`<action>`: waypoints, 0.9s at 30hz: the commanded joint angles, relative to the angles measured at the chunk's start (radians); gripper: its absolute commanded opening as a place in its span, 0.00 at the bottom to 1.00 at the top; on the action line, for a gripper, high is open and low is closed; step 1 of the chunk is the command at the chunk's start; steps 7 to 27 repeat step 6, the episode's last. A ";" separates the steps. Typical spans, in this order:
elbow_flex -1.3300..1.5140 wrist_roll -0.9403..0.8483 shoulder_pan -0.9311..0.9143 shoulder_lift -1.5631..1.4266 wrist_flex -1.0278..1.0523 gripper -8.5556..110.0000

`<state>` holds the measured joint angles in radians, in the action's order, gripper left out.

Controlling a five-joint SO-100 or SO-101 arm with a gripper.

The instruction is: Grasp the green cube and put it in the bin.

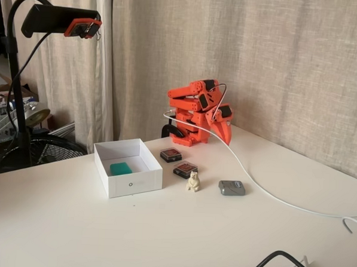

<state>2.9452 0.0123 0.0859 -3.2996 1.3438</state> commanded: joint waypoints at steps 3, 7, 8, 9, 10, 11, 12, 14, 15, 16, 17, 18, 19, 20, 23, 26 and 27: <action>-0.003 0.006 -0.002 -0.009 -0.011 0.00; -0.003 0.006 -0.002 -0.009 -0.011 0.00; -0.003 0.006 -0.002 -0.009 -0.011 0.00; -0.003 0.006 -0.002 -0.009 -0.011 0.00; -0.003 0.006 -0.002 -0.009 -0.011 0.00; -0.003 0.006 -0.002 -0.009 -0.011 0.00; -0.003 0.006 -0.002 -0.009 -0.011 0.00; -0.003 0.006 -0.002 -0.009 -0.011 0.00; -0.003 0.006 -0.002 -0.009 -0.011 0.00; -0.003 0.006 -0.002 -0.009 -0.011 0.00; -0.003 0.006 -0.002 -0.009 -0.011 0.00; -0.003 0.006 -0.002 -0.009 -0.011 0.00; -0.003 0.006 -0.002 -0.009 -0.011 0.00; -0.003 0.006 -0.002 -0.009 -0.011 0.00; -0.003 0.006 -0.002 -0.009 -0.011 0.00; -0.003 0.006 -0.002 -0.009 -0.011 0.00; -0.003 0.006 -0.002 -0.009 -0.011 0.00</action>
